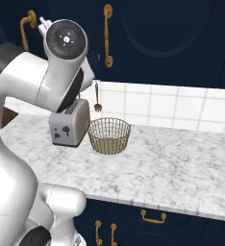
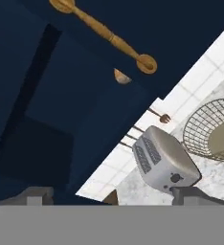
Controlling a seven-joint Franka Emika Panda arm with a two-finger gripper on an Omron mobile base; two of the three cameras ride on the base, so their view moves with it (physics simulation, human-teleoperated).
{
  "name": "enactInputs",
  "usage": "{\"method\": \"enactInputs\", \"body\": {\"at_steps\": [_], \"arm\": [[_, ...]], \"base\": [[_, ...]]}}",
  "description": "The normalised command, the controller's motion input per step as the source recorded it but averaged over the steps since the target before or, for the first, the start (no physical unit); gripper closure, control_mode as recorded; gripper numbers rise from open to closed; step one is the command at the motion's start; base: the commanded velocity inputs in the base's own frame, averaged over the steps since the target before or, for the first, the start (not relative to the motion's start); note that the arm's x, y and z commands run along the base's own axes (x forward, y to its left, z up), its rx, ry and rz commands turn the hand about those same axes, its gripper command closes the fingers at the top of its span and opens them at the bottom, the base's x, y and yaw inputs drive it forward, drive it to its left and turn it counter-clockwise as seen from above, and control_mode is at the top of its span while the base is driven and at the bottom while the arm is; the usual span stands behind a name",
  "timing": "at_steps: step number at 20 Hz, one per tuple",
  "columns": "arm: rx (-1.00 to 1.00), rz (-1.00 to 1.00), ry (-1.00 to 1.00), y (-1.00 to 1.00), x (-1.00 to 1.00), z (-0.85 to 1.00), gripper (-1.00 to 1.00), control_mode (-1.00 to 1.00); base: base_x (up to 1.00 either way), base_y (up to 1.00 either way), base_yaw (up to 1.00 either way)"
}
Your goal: Open the cabinet, pick up the bread from the cabinet and place it in the basket. Then move the basket to the dining counter.
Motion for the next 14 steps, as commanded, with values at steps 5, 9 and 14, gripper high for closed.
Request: {"method": "enactInputs", "body": {"at_steps": [5,9,14], "arm": [[0.51,0.06,0.11,0.09,0.66,-0.18,-1.0,-1.0],[0.36,0.1,0.02,0.31,0.46,-0.12,-1.0,-1.0],[0.23,0.19,0.0,0.1,0.49,-0.03,-1.0,-1.0]], "base": [[0.0,0.0,0.0],[0.0,0.0,0.0],[0.0,0.0,0.0]]}}
